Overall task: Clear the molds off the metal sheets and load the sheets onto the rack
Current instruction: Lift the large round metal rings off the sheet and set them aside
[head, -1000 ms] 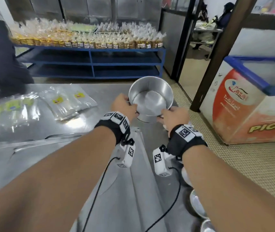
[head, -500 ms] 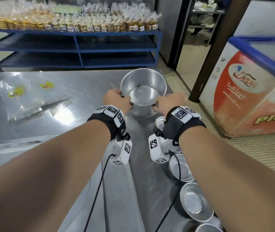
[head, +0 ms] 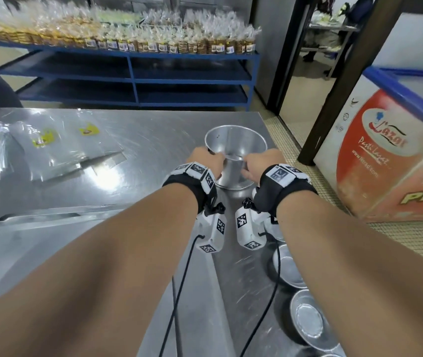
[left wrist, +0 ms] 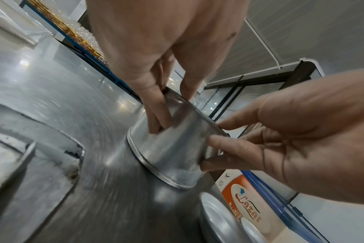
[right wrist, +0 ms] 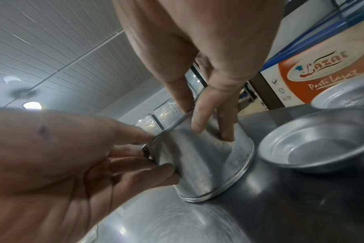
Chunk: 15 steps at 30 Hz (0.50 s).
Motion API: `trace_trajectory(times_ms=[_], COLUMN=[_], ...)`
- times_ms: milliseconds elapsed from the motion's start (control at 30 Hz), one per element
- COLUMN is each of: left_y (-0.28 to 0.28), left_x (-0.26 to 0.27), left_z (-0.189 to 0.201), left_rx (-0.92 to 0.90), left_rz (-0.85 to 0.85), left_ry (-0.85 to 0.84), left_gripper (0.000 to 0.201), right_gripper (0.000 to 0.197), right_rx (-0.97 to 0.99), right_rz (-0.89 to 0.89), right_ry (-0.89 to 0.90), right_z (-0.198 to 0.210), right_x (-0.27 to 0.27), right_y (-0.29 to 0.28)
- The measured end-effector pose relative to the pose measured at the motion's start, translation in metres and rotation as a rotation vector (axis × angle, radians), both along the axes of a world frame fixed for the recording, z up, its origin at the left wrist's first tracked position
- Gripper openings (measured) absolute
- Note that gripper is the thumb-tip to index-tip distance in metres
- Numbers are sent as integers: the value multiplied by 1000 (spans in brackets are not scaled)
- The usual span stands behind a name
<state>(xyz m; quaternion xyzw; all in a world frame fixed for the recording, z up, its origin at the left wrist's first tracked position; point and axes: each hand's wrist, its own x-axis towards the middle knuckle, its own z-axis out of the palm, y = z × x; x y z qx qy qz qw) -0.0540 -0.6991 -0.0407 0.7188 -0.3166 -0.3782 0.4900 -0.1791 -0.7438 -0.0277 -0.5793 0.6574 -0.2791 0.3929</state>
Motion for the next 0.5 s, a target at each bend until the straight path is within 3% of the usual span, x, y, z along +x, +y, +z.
trace_trajectory(times_ms=[100,200,300,400,500], left_y=[28,56,89,131,185], left_x=[-2,15,37,60,86], left_z=[25,46,68,96,124], left_rx=[48,77,92,83,97], left_rz=[-84,-160,-157,-173,-204], left_ry=[-10,-56,-213,-420,-604], left_gripper=[15,19,20,6,16], right_gripper=[50,38,25,28,28], right_rx=[34,77,7,-96,-182], right_rz=[9,-19,28,120,290], right_ry=[-58,-61,54,188,359], right_z=[7,23,49,83,118], right_x=[2,6,21,45,74], right_y=[12,34,70,117,174])
